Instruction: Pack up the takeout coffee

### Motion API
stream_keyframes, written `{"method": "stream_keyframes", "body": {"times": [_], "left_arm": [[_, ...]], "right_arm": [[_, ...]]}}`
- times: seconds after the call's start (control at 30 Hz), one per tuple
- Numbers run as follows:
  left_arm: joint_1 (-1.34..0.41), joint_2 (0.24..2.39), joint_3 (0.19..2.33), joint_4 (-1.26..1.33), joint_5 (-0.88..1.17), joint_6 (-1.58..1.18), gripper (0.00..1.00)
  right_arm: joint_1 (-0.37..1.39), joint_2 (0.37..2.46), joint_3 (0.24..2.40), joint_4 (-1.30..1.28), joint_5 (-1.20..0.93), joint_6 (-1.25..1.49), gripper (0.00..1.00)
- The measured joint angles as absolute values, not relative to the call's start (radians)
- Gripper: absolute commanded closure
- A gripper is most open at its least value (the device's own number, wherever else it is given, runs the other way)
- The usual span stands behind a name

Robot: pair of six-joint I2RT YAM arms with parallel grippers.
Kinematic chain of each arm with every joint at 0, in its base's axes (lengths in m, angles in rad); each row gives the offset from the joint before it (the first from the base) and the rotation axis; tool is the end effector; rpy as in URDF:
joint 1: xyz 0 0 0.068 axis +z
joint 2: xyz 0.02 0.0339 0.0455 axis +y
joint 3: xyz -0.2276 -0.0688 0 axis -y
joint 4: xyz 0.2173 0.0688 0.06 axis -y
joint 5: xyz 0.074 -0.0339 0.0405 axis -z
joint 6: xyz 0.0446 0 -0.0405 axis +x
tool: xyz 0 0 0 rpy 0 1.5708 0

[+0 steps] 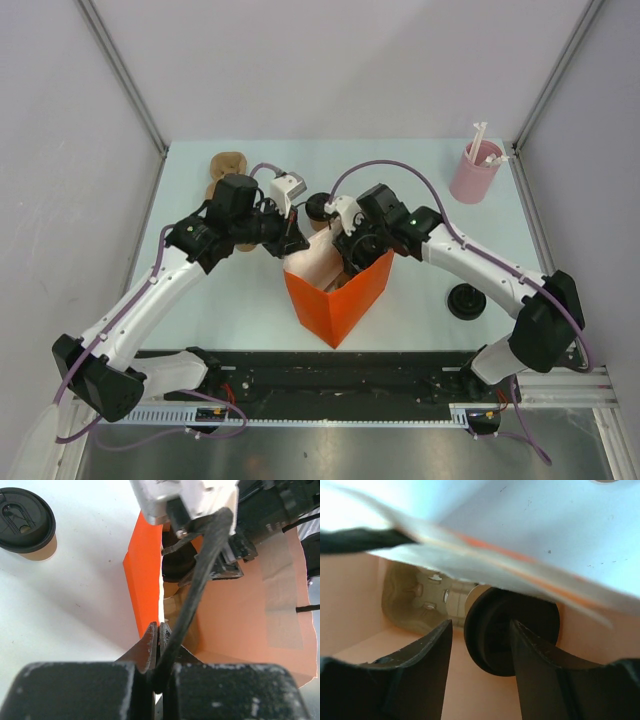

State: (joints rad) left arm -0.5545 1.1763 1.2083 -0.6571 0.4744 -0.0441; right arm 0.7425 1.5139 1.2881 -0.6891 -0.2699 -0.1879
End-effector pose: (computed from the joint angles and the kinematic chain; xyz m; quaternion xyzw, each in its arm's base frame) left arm 0.1933 -0.1437 0.3240 0.3220 0.8103 -0.3304 0.3613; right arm 0.2157 0.2140 0.2578 -0.4596 0.8190 0.2099 0.2721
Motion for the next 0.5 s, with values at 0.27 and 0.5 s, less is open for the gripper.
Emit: {"method": "stream_keyframes", "body": {"times": [0.27,0.5], "left_arm": [[-0.554,1.176,1.208,-0.657,0.470,-0.044,1.00],[-0.564,1.177,1.210,-0.658,0.458,-0.044,1.00]], "right_arm": [[0.758,1.427,1.285,-0.667,-0.270,-0.165,0.35],[0.777,1.356,1.284,-0.630,-0.270,-0.161,0.33]]}}
